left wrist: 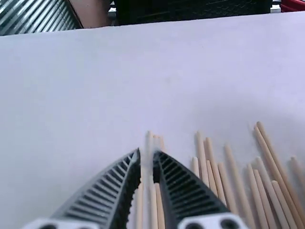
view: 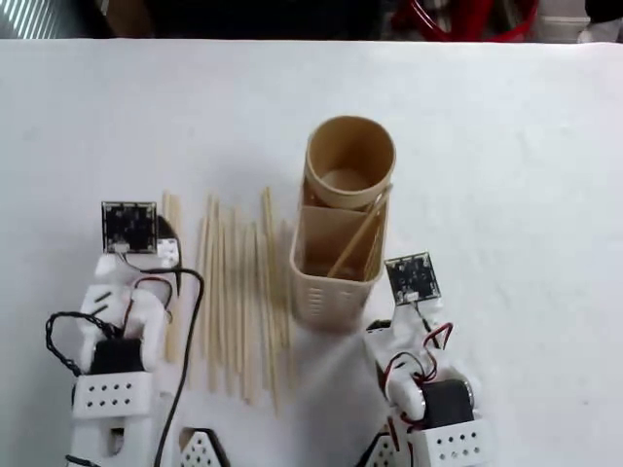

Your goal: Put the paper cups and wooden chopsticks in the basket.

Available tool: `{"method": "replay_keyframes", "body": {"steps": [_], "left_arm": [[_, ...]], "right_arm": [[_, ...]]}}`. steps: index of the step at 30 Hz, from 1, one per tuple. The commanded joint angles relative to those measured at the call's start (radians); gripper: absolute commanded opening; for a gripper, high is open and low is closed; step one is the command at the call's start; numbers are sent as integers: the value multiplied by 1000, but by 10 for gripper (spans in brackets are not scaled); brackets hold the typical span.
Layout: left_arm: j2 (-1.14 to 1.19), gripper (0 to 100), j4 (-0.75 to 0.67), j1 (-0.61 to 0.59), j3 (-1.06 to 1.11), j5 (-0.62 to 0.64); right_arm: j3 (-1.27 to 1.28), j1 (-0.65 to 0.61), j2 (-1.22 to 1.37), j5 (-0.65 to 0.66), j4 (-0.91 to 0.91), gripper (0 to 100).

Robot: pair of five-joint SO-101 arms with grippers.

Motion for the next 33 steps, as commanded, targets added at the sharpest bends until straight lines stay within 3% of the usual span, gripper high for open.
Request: {"method": "replay_keyframes", "body": {"steps": [1,5,10,19,27,33], "left_arm": [[8,68,-37,12,-8,-9],[13,68,-29,7,-17,-11],[107,65,215,7,-207,-14],[573,68,242,-12,-425,-55],[1124,68,486,-42,-842,-58],[1260,69,552,-53,-977,-52]], "right_arm": [[9,8,-2,2,5,19],[9,10,-2,2,5,19],[9,13,-2,2,5,19],[9,10,-2,2,5,19],[9,7,-2,2,5,19],[9,7,-2,2,5,19]]}}
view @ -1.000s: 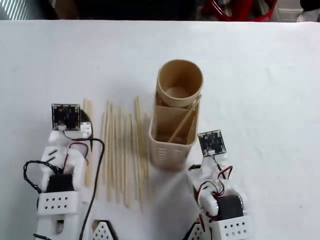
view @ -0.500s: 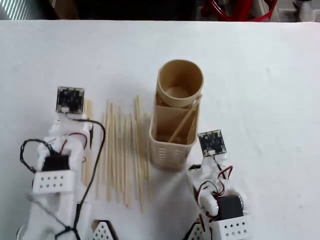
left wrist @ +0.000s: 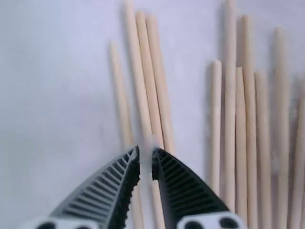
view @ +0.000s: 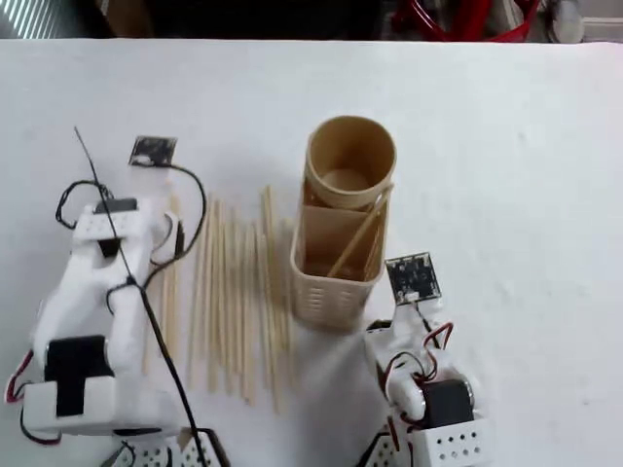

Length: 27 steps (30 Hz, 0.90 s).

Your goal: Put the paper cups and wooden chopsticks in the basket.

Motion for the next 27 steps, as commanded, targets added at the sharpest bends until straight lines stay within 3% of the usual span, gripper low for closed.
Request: {"method": "replay_keyframes", "body": {"steps": [1,6,11,23,27], "left_arm": [[18,69,12,-28,-80,0],[18,85,-34,-113,-81,54],[24,152,-28,-87,-80,54],[10,128,-35,-87,-51,52],[-134,123,-112,-87,51,58]], "right_arm": [[9,4,-4,2,5,19],[9,4,-4,2,5,19],[9,2,-4,2,5,19],[9,2,-5,2,5,19],[9,2,-5,2,5,19]]}}
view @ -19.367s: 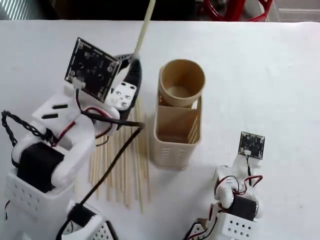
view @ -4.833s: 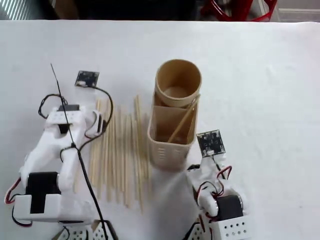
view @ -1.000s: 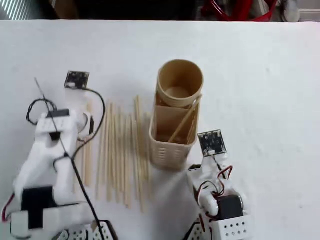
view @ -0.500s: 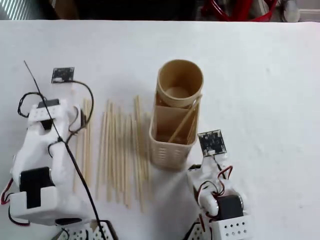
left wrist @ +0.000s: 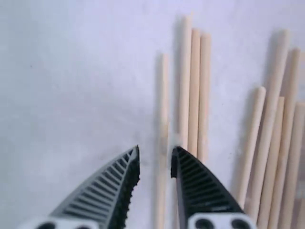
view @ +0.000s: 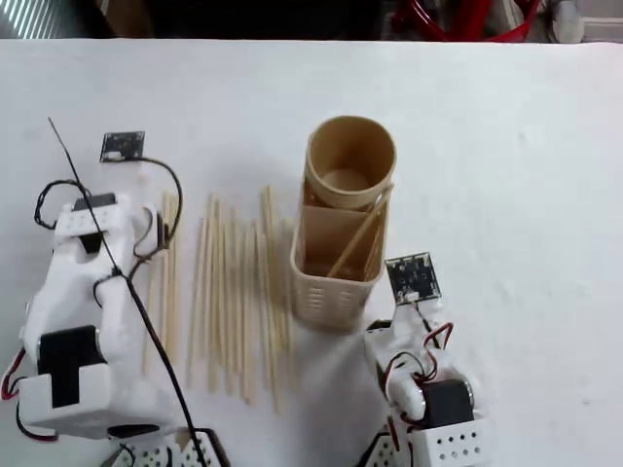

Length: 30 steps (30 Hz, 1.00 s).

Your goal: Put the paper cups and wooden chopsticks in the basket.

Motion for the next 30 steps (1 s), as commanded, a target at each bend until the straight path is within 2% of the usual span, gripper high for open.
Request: {"method": "replay_keyframes", "body": {"steps": [1,4,7,14,18,23,30], "left_arm": [[-189,124,-118,15,123,12],[-398,124,-264,42,310,12],[-595,124,-353,70,462,12],[-940,123,-377,101,667,15],[-1079,121,-400,186,772,14],[-1251,124,-408,206,1056,8],[-1452,121,-112,213,1085,11]], "right_arm": [[9,2,-5,2,5,19],[9,2,-4,2,5,19],[9,4,-2,2,5,19],[9,8,-1,2,4,19],[9,8,-1,2,4,19],[9,8,-1,2,4,19],[9,8,-1,2,4,19]]}}
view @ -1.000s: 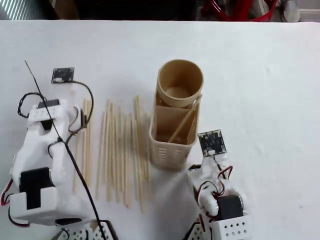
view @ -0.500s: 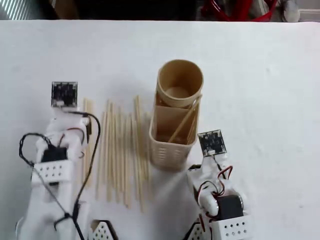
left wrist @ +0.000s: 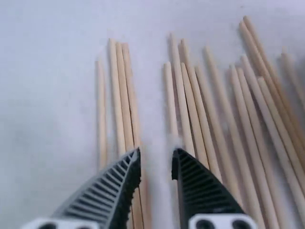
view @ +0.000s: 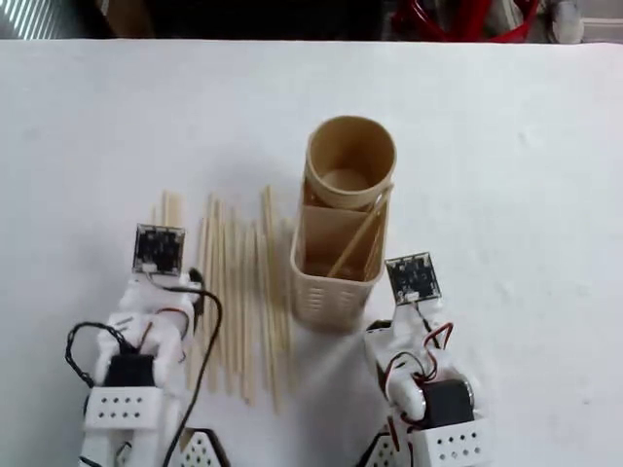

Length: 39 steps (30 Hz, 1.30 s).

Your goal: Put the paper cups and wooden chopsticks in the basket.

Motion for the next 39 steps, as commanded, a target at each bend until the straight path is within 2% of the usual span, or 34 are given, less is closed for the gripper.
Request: {"method": "replay_keyframes", "body": {"steps": [1,10,20,39], "left_arm": [[-102,121,127,12,-2,11],[-283,121,394,15,-2,11],[-423,121,618,12,-6,12],[-438,121,628,13,-6,9]], "right_arm": [[9,10,-1,2,4,19],[9,10,-1,2,4,19],[9,8,-1,2,4,19],[9,10,-1,2,4,19]]}}
